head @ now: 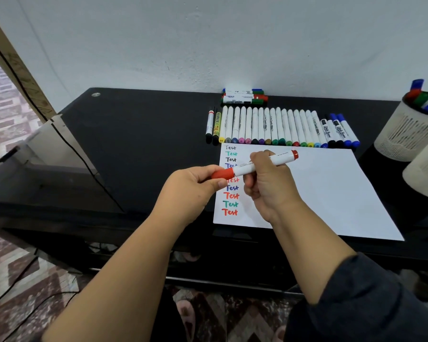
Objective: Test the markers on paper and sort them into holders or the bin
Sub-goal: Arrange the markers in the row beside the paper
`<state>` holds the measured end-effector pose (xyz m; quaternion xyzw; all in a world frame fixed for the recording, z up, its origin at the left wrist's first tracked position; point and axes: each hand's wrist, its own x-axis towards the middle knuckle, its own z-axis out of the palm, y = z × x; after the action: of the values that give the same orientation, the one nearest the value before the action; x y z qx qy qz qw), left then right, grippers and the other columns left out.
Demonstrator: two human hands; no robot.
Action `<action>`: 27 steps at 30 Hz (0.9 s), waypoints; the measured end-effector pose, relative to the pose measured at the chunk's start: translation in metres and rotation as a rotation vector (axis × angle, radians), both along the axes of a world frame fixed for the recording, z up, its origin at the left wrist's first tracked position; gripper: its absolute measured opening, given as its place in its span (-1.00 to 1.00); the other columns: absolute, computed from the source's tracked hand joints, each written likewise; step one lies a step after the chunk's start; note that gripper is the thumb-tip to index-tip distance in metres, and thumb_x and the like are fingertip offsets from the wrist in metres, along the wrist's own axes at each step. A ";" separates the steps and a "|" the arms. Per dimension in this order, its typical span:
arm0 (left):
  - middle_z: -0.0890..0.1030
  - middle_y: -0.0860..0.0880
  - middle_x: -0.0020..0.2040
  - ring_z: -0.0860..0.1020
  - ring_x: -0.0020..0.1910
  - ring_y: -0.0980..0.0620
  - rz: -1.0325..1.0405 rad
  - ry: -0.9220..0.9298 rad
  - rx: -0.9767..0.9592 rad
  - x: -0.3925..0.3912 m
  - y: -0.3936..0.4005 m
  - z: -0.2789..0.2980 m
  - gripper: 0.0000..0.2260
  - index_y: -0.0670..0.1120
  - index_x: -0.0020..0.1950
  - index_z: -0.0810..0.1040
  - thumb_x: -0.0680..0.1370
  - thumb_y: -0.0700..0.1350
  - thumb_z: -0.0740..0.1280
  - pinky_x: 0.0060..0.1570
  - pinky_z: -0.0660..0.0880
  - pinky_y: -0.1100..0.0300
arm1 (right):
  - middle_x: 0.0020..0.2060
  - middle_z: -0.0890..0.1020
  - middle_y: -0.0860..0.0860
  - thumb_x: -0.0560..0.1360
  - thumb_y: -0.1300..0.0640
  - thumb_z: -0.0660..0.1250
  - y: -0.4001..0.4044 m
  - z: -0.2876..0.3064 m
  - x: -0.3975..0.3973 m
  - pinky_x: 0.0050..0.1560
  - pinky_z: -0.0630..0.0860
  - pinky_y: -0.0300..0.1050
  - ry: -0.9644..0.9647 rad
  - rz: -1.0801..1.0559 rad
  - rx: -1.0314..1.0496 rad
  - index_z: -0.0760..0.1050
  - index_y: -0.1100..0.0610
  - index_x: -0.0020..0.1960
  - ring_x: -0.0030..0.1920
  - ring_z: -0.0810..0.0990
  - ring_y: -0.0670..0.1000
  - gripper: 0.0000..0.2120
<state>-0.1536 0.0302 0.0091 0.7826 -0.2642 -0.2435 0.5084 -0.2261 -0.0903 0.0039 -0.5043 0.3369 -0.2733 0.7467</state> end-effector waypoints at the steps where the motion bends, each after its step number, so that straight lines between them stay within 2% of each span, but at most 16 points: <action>1: 0.66 0.10 -0.11 0.61 -0.06 0.04 0.002 -0.009 0.005 0.000 -0.001 -0.001 -0.79 0.06 0.15 0.61 0.52 -0.08 0.36 -0.08 0.58 0.09 | -0.62 0.35 0.03 0.54 0.22 0.17 0.000 0.000 0.001 -0.54 0.21 -0.29 0.007 -0.004 0.011 0.28 0.10 -0.30 -0.60 0.26 -0.09 -0.75; 2: 0.66 0.10 -0.12 0.61 -0.07 0.03 -0.001 -0.015 0.010 0.000 -0.002 -0.002 -0.79 0.06 0.15 0.61 0.53 -0.08 0.36 -0.05 0.59 0.06 | -0.62 0.35 0.02 0.55 0.21 0.17 -0.001 -0.001 0.001 -0.55 0.21 -0.29 0.012 -0.007 0.019 0.28 0.10 -0.30 -0.61 0.26 -0.09 -0.76; 3: 0.66 0.11 -0.12 0.62 -0.11 0.09 -0.006 -0.018 0.012 0.001 -0.002 -0.003 -0.79 0.06 0.16 0.60 0.53 -0.09 0.36 -0.08 0.59 0.12 | -0.62 0.35 0.03 0.55 0.21 0.16 -0.001 -0.001 0.002 -0.55 0.21 -0.29 0.016 -0.008 0.023 0.29 0.10 -0.30 -0.61 0.26 -0.09 -0.76; 6: 0.64 0.19 -0.18 0.61 -0.22 0.27 -0.017 0.000 0.003 0.002 -0.003 -0.005 -0.82 0.07 0.11 0.61 0.53 -0.10 0.35 -0.28 0.54 0.36 | -0.61 0.33 0.03 0.55 0.22 0.14 -0.003 -0.003 0.003 -0.55 0.21 -0.29 0.027 0.002 0.013 0.28 0.11 -0.29 -0.61 0.25 -0.09 -0.77; 12: 0.64 0.16 -0.14 0.60 -0.15 0.19 -0.011 0.010 0.036 0.000 -0.004 -0.006 -0.80 0.07 0.15 0.60 0.53 -0.08 0.35 -0.15 0.57 0.22 | -0.63 0.31 -0.02 0.56 0.21 0.12 -0.001 -0.005 0.003 -0.58 0.21 -0.28 0.039 0.013 0.012 0.27 0.10 -0.28 -0.60 0.24 -0.09 -0.77; 16: 0.63 0.20 -0.20 0.60 -0.24 0.28 -0.019 0.010 0.040 0.000 -0.005 -0.005 -0.82 0.10 0.11 0.60 0.53 -0.07 0.35 -0.28 0.54 0.36 | -0.59 0.32 0.00 0.55 0.17 0.16 -0.004 0.000 0.001 -0.52 0.22 -0.25 0.095 0.020 -0.012 0.33 0.14 -0.27 -0.56 0.24 -0.08 -0.78; 20: 0.62 0.16 -0.16 0.58 -0.18 0.18 0.001 0.002 0.064 -0.006 -0.011 -0.001 -0.78 0.10 0.18 0.59 0.54 -0.05 0.34 -0.22 0.54 0.26 | -0.54 0.40 0.01 0.56 0.02 0.26 -0.005 0.005 -0.004 -0.49 0.26 -0.24 0.107 -0.014 -0.025 0.44 0.14 -0.24 -0.53 0.28 -0.08 -0.74; 22: 0.60 0.19 -0.19 0.55 -0.27 0.24 0.021 -0.009 0.074 -0.009 -0.013 0.004 -0.75 0.10 0.22 0.57 0.55 -0.05 0.33 -0.37 0.46 0.39 | -0.51 0.49 0.03 0.54 -0.06 0.30 -0.005 0.009 -0.007 -0.48 0.29 -0.24 0.060 -0.048 -0.014 0.43 0.13 -0.18 -0.52 0.33 -0.08 -0.73; 25: 0.54 0.21 -0.26 0.53 -0.40 0.35 0.037 -0.011 0.086 -0.011 -0.016 0.012 -0.75 0.06 0.24 0.55 0.56 -0.06 0.31 -0.54 0.38 0.47 | -0.34 0.62 0.09 0.52 0.02 0.34 -0.006 0.013 -0.012 -0.38 0.37 -0.20 0.019 -0.113 -0.025 0.33 0.08 -0.08 -0.42 0.42 -0.05 -0.79; 27: 0.53 0.17 -0.25 0.53 -0.35 0.20 0.021 -0.050 0.131 -0.014 -0.017 0.019 -0.72 0.05 0.27 0.53 0.56 -0.03 0.30 -0.47 0.38 0.36 | -0.21 0.60 0.06 0.52 0.16 0.33 -0.008 0.016 -0.020 -0.28 0.38 -0.25 0.110 -0.120 -0.248 0.33 0.00 -0.04 -0.29 0.47 -0.05 -0.82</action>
<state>-0.1675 0.0127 0.0283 0.8228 -0.2521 -0.2353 0.4517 -0.2457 -0.0979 0.0194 -0.5856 0.3705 -0.3291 0.6415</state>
